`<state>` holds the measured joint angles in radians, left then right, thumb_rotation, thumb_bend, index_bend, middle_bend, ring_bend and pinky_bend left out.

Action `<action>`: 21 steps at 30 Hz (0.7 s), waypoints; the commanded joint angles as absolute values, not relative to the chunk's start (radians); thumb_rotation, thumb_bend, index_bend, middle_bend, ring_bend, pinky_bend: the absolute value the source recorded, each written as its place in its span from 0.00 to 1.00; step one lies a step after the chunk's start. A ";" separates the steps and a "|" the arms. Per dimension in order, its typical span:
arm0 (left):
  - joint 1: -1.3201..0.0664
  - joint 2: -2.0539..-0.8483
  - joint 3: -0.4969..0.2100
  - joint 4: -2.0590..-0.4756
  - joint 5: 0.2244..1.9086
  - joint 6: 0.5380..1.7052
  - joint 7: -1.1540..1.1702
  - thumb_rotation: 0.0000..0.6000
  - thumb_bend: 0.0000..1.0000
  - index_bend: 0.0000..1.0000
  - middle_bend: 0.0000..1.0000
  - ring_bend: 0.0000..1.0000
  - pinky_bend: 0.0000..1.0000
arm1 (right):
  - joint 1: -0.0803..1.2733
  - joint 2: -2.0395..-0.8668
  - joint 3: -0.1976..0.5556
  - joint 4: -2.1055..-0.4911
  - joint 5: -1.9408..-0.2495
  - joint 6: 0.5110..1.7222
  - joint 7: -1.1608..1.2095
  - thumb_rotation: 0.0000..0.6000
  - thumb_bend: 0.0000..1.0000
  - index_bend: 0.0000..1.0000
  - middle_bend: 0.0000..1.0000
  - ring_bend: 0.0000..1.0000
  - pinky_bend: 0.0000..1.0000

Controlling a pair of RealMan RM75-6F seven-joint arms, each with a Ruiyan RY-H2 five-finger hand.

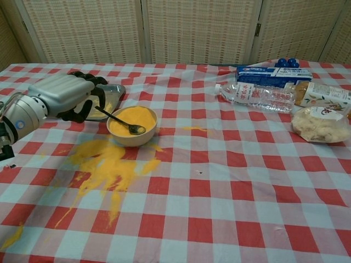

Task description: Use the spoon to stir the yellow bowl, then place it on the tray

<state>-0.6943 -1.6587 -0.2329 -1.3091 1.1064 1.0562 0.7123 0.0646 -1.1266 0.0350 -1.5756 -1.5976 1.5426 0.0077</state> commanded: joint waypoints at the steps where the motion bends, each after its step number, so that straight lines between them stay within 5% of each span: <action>1: -0.700 -1.663 -0.229 -1.301 1.109 1.060 0.704 1.00 0.82 0.31 0.01 0.00 0.04 | 0.064 -1.126 0.035 -1.576 -1.598 1.543 0.007 1.00 0.11 0.00 0.00 0.00 0.00; 9: -0.712 -1.675 -0.215 -1.268 1.109 1.056 0.684 1.00 0.81 0.30 0.01 0.00 0.04 | 0.062 -1.125 0.037 -1.575 -1.593 1.544 0.008 1.00 0.11 0.00 0.00 0.00 0.00; 21: -0.703 -1.664 -0.179 -1.281 1.127 1.077 0.674 1.00 0.81 0.44 0.00 0.00 0.04 | 0.066 -1.130 0.040 -1.573 -1.586 1.535 0.001 1.00 0.11 0.00 0.00 0.00 0.00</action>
<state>-0.7062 -1.6674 -0.1841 -1.2755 1.1214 1.0723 0.6762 0.0657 -1.1300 0.0403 -1.5733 -1.5864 1.5351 0.0012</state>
